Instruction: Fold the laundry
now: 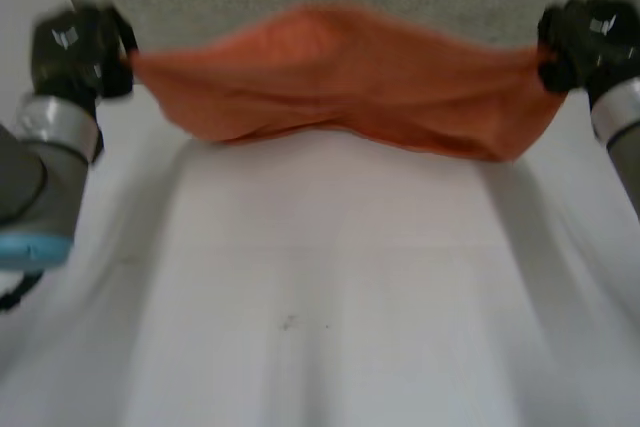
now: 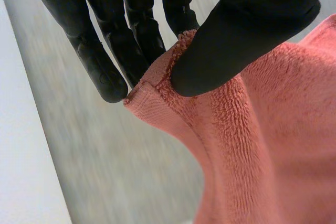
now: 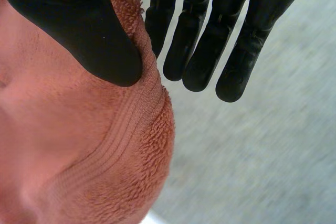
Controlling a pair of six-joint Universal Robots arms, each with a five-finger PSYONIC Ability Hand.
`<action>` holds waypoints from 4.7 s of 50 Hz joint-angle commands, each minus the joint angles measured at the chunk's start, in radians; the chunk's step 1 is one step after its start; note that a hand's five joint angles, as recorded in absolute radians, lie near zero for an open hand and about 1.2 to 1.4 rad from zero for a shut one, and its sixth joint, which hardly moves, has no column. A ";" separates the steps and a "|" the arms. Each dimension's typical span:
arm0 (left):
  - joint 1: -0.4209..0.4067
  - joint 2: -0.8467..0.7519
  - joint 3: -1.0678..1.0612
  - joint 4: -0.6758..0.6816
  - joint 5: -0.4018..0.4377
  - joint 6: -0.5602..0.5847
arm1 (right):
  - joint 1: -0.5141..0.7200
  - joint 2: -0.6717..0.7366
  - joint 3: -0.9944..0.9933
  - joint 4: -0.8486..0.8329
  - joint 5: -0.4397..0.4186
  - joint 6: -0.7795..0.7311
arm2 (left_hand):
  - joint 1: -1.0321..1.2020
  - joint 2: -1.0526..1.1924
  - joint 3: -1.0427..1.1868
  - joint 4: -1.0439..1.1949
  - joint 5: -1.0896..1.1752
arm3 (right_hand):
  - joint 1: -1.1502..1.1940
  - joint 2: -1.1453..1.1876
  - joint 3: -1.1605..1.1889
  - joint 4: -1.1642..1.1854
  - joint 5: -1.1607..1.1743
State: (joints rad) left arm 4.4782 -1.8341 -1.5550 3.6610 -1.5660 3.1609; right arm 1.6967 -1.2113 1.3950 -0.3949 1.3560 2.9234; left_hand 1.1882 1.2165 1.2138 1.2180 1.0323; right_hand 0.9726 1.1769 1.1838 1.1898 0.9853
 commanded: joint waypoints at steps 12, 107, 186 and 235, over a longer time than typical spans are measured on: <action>0.064 0.030 -0.359 -0.117 0.012 0.086 | -0.153 -0.028 0.410 0.193 -0.204 -0.378 | 0.208 0.180 0.182 0.178 0.189 | 0.424 0.219 0.213 0.206 0.236; -0.011 -0.300 -0.069 0.027 -0.022 0.214 | 0.041 0.294 0.062 0.111 -0.003 -0.429 | 0.208 0.180 0.182 0.178 0.189 | 0.424 0.219 0.213 0.206 0.236; -0.054 -0.435 0.219 -0.196 0.020 0.415 | 0.012 0.335 -0.134 0.091 0.261 -0.414 | -1.014 -1.042 -1.039 -1.044 -1.032 | -0.798 -1.002 -1.009 -1.015 -0.985; -0.103 -0.100 -0.132 -0.197 0.029 0.211 | -0.333 0.116 0.349 0.206 -0.173 -0.428 | -1.014 -1.042 -1.039 -1.044 -1.032 | 0.094 -0.110 -0.117 -0.123 -0.093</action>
State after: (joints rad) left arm 4.3719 -1.9350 -1.6801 3.4637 -1.5373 3.3673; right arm 1.3667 -1.1240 1.7563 -0.1824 1.1838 2.4981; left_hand 0.1744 0.1644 0.1688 0.1683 0.0248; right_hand 0.4962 0.5783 0.5786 0.5762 0.3837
